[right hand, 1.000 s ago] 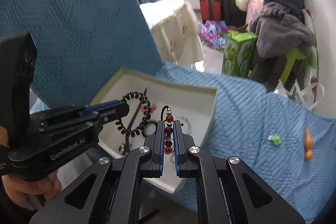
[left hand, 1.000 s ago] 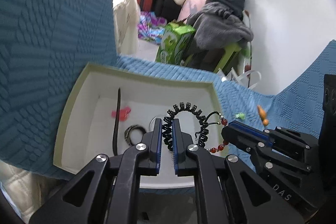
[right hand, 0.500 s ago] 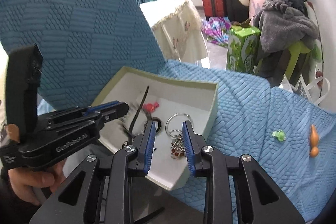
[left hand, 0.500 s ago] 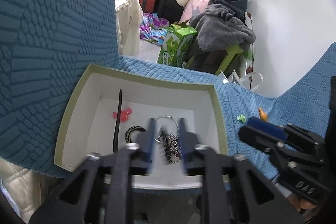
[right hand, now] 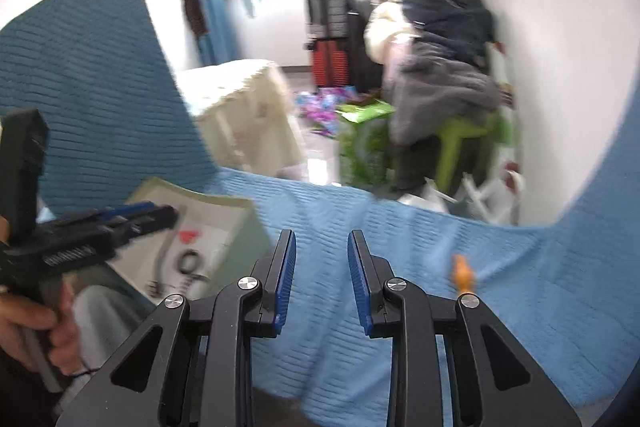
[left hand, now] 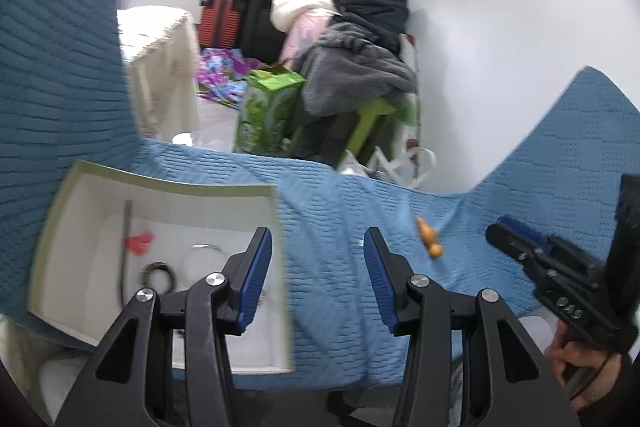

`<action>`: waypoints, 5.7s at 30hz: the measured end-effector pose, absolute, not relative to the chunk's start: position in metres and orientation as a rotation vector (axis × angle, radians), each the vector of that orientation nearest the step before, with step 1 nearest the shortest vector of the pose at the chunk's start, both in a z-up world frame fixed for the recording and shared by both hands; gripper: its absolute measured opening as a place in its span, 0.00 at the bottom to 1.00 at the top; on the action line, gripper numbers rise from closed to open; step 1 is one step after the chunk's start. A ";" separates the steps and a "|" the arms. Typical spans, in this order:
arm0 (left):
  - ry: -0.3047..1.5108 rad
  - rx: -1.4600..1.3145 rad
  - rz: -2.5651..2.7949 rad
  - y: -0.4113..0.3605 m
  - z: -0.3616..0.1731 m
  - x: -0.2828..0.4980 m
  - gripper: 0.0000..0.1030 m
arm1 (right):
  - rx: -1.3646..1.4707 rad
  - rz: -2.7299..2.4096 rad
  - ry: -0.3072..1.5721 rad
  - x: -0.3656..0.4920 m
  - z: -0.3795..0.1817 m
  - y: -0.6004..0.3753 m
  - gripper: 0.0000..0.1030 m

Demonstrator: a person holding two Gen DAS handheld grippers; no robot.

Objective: Organize jewelry
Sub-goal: 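Move left tool to green turtle clip while right tool approaches orange gourd, then grasp green turtle clip with left tool while right tool grasps orange gourd pendant, then carry turtle clip to box with left tool while right tool carries gourd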

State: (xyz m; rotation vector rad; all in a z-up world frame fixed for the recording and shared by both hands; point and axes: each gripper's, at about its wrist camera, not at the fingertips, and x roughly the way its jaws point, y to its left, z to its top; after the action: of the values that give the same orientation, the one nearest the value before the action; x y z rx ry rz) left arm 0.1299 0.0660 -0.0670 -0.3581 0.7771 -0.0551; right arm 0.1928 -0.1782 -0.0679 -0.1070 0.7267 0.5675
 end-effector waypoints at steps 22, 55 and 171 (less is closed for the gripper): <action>0.939 -0.388 -0.135 -0.040 -0.169 0.219 0.41 | 0.010 0.456 0.847 0.260 -0.189 -0.274 0.24; 1.076 -0.023 -0.050 -0.092 -0.224 0.288 0.40 | -0.075 0.439 1.034 0.337 -0.242 -0.264 0.24; 0.764 -0.306 -0.053 0.101 -0.029 0.118 0.36 | 0.023 0.574 0.756 0.202 -0.010 -0.130 0.27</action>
State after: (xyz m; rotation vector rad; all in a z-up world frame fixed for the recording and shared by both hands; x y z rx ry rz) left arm 0.1181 0.1010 -0.0292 -0.3056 0.7640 -0.0534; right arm 0.2021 -0.1300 -0.0095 0.0229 0.7560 0.5741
